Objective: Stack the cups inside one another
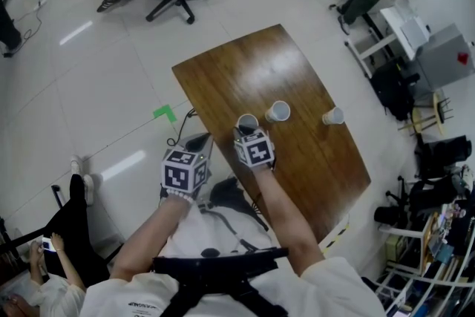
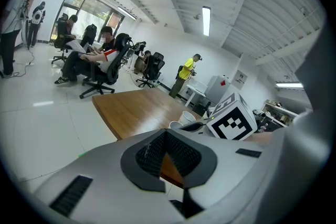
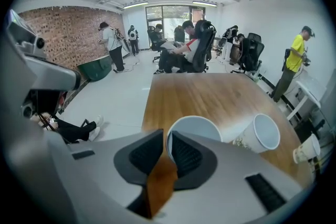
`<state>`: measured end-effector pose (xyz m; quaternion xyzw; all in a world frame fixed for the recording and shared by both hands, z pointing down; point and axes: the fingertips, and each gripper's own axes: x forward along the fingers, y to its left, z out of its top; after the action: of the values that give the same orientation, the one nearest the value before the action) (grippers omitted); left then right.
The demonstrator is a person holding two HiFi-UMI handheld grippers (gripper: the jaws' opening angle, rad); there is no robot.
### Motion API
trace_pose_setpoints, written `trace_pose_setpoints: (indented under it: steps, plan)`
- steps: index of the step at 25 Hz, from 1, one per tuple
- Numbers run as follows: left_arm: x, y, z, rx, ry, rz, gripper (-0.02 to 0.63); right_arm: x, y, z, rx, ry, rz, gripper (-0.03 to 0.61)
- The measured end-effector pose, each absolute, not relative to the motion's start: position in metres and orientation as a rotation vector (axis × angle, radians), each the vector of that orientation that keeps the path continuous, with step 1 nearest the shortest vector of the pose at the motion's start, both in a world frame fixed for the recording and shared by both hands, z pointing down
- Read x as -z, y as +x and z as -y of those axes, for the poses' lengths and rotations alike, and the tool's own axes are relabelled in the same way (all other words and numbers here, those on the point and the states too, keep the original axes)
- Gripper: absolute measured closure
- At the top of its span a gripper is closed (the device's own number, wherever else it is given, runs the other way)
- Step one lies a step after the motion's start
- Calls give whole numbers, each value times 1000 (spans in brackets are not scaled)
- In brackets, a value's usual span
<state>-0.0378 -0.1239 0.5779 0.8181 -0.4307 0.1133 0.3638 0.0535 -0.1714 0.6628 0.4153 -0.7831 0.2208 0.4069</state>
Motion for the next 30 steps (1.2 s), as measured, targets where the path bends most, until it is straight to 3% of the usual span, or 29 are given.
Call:
trace_pose_setpoints:
  steps: [6,30]
  plan:
    - [-578,-35,122,-304,2112,1100,615,-659,56,171,-551,1051,1992,543]
    - [-576,15,129,-353,2187,965,615,-608,116,176,-575,1238,2030,549]
